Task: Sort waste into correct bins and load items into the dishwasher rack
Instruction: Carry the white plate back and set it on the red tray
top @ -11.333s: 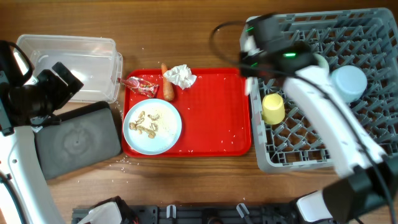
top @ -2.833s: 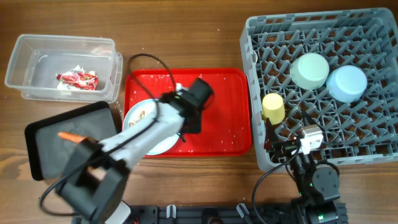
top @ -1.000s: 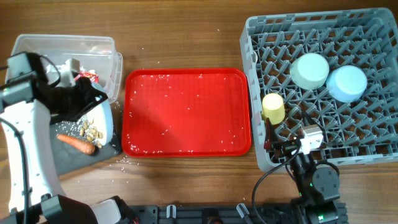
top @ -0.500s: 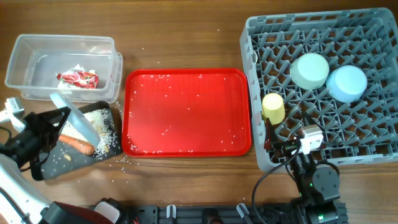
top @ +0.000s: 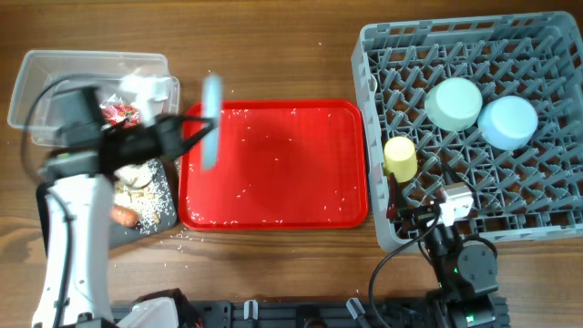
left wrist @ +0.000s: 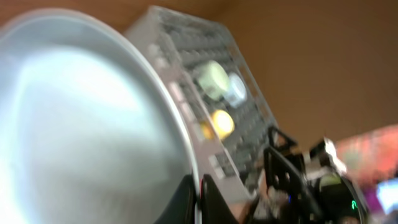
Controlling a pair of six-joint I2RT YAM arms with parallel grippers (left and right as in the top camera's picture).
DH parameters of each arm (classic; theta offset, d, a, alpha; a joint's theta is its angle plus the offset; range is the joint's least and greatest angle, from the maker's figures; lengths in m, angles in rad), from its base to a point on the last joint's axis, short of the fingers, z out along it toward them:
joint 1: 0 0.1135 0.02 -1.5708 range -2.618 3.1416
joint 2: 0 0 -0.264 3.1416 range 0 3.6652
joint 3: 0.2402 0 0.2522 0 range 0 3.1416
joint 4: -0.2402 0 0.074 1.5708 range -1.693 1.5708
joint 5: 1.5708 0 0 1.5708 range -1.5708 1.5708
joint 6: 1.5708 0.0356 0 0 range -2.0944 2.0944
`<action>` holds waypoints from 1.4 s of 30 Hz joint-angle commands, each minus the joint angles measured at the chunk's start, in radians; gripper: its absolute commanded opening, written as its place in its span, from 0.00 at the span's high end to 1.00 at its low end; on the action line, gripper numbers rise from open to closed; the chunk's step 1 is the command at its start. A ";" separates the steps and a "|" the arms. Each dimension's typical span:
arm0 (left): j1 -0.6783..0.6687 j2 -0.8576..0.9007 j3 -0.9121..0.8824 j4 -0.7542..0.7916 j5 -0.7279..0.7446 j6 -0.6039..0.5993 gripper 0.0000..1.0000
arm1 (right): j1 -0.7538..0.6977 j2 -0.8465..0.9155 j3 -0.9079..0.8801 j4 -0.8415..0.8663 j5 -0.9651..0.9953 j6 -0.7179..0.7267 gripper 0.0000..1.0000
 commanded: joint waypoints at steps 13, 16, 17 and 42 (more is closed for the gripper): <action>-0.819 0.602 0.010 1.737 -0.774 -1.542 0.96 | -0.002 -0.007 -0.001 0.003 -0.010 -0.010 0.00; -0.827 0.634 0.010 1.730 -0.797 -1.547 0.96 | -0.002 -0.007 -0.001 0.003 -0.010 -0.010 0.00; -0.824 0.635 0.010 1.712 -0.812 -1.524 0.96 | -0.002 -0.007 -0.001 0.003 -0.010 -0.010 0.00; -0.508 -0.694 0.079 -0.297 -1.037 -0.372 0.00 | -0.002 -0.007 -0.001 0.003 -0.010 -0.010 0.00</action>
